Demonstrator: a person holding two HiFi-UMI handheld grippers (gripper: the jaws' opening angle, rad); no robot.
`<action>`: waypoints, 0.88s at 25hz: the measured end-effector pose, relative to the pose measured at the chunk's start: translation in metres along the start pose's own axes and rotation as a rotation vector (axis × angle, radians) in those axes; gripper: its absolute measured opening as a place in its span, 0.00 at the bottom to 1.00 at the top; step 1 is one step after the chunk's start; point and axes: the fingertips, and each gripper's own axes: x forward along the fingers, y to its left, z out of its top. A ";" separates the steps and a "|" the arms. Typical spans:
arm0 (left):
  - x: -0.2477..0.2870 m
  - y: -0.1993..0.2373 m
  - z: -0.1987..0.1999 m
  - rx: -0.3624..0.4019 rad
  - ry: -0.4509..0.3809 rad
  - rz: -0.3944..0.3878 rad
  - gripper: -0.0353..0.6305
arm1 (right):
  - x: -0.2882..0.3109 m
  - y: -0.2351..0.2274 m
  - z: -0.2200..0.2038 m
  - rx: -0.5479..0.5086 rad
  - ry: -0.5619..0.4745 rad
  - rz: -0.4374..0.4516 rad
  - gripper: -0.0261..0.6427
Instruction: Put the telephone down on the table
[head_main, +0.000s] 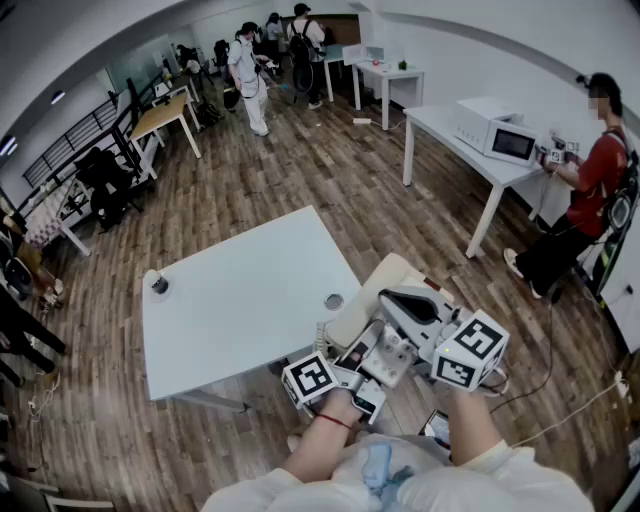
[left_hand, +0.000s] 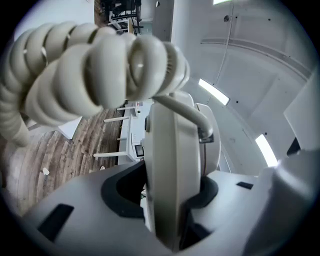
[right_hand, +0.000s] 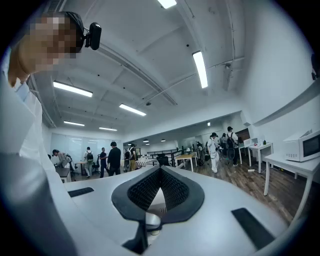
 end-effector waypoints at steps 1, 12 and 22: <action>0.001 0.000 -0.001 -0.005 -0.003 -0.004 0.31 | -0.001 0.000 0.000 0.001 0.000 0.001 0.08; 0.000 0.002 -0.008 0.002 -0.001 -0.002 0.31 | -0.002 0.002 -0.004 0.005 0.000 0.018 0.08; -0.003 0.001 -0.002 -0.012 -0.021 0.001 0.31 | -0.001 0.011 -0.001 -0.020 0.009 0.065 0.09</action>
